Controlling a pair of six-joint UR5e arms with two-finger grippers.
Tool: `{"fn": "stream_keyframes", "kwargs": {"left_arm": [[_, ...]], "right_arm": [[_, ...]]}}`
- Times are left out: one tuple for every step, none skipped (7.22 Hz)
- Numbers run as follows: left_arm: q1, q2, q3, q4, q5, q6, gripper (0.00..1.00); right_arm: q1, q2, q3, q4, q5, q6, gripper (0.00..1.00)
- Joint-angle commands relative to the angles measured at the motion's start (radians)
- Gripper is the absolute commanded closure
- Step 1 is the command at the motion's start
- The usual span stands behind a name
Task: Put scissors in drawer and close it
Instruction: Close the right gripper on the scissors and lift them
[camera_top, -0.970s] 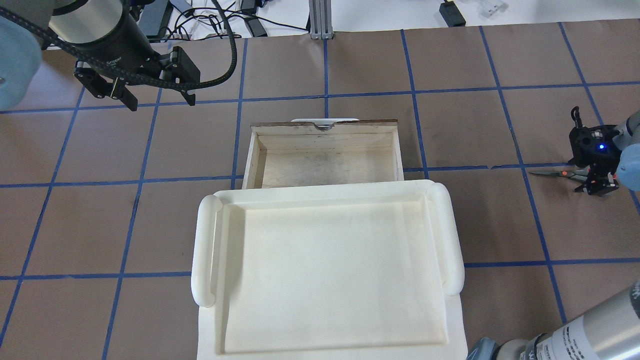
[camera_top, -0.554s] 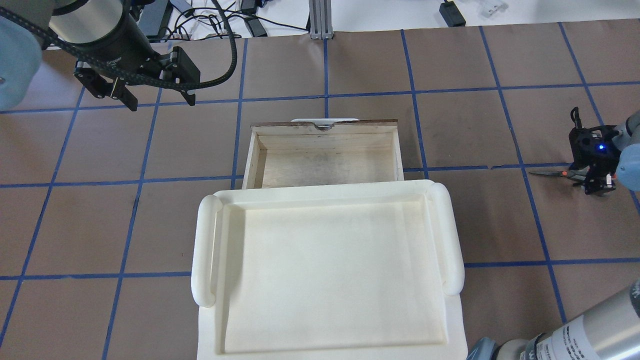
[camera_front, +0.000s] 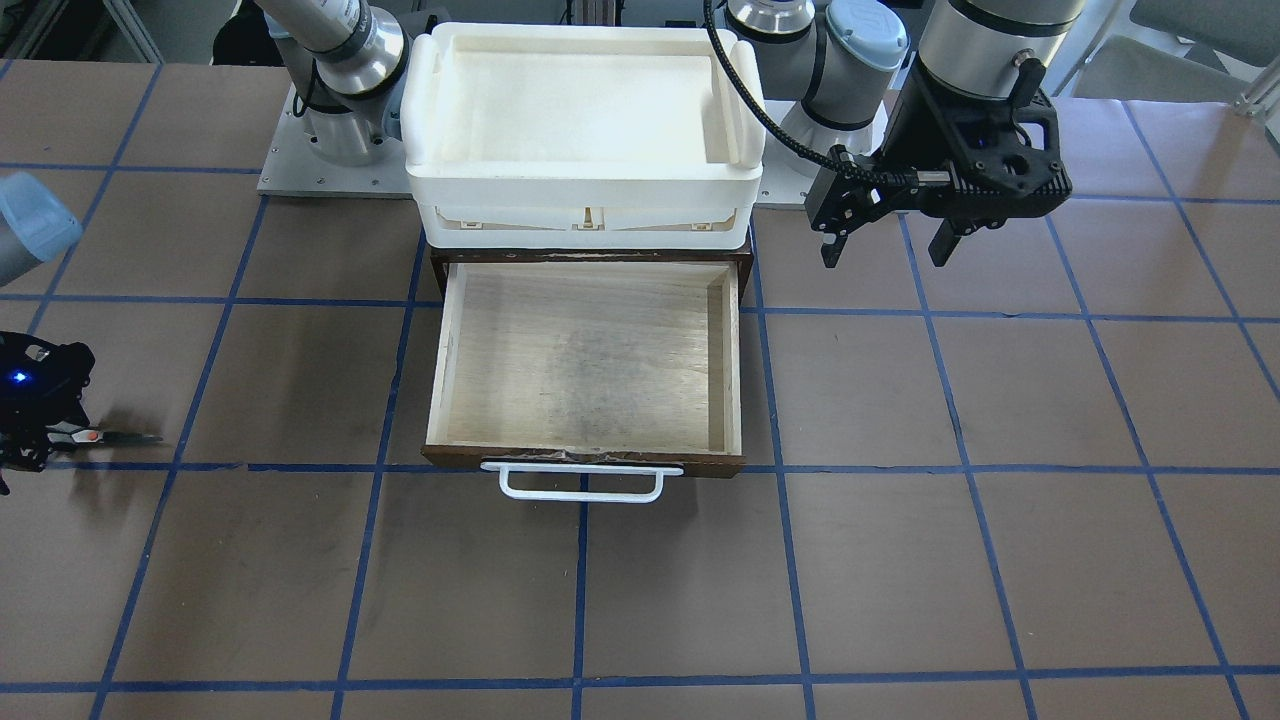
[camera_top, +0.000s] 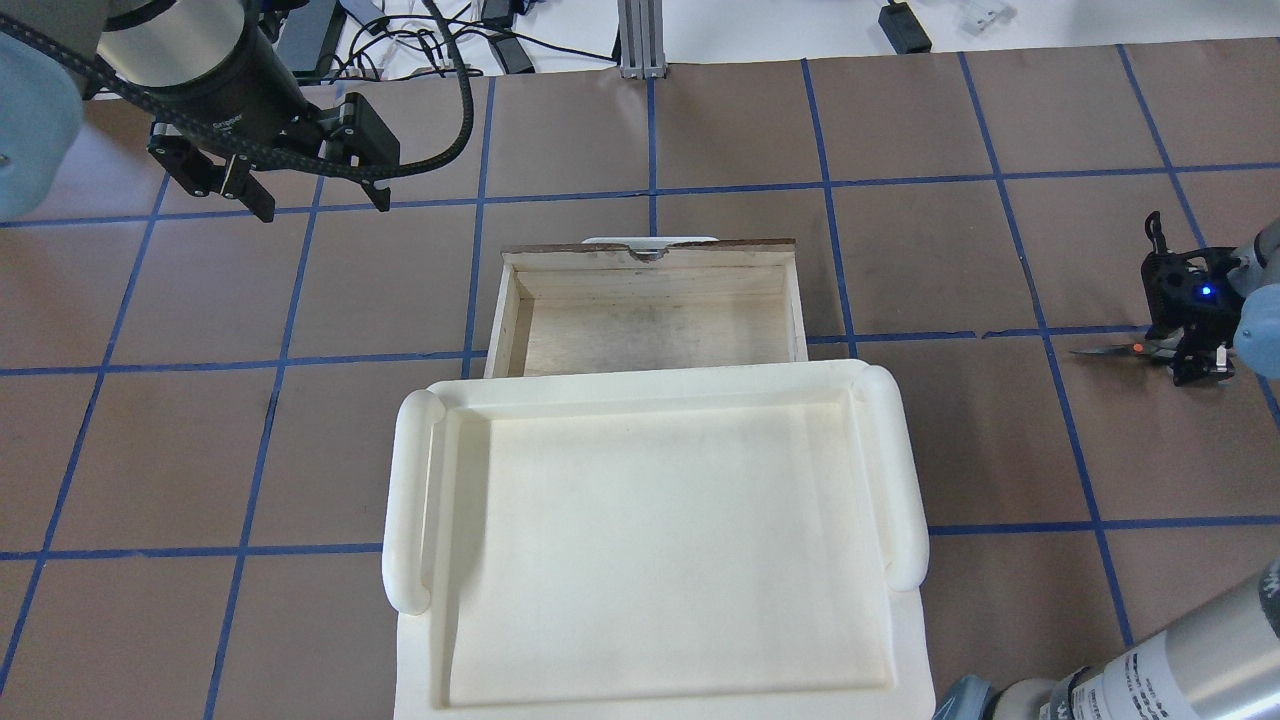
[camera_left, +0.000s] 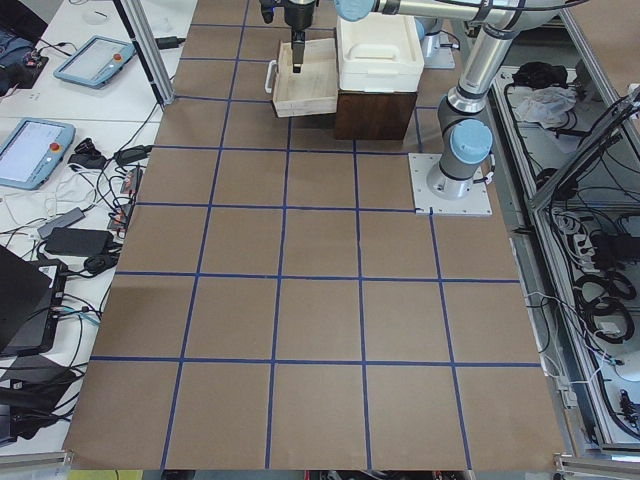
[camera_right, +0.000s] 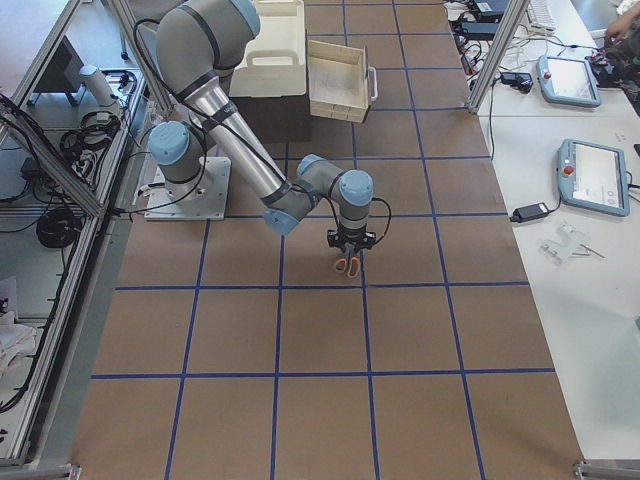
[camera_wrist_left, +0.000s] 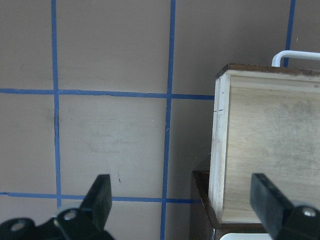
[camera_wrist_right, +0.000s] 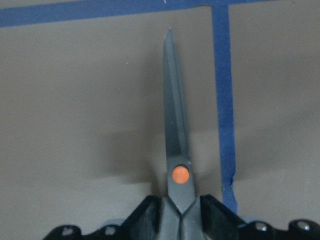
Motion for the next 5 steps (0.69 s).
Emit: {"fn": "stream_keyframes", "kwargs": {"left_arm": [[-0.001,-0.003,0.000,0.001,-0.002,0.000,0.00],[-0.001,-0.001,0.000,0.001,-0.002,0.000,0.00],[-0.001,-0.001,0.000,0.001,-0.002,0.000,0.00],[-0.001,-0.001,0.000,0.001,-0.002,0.000,0.00],[-0.003,-0.010,0.000,0.003,-0.001,-0.002,0.00]], "right_arm": [[0.038,-0.045,-0.033,0.030,-0.036,0.023,1.00],[0.043,-0.067,-0.067,0.037,-0.035,0.026,1.00],[0.049,-0.084,-0.127,0.101,-0.017,0.019,1.00],[0.087,-0.125,-0.177,0.195,0.027,0.020,1.00],[0.136,-0.168,-0.185,0.300,0.037,0.047,1.00]]}}
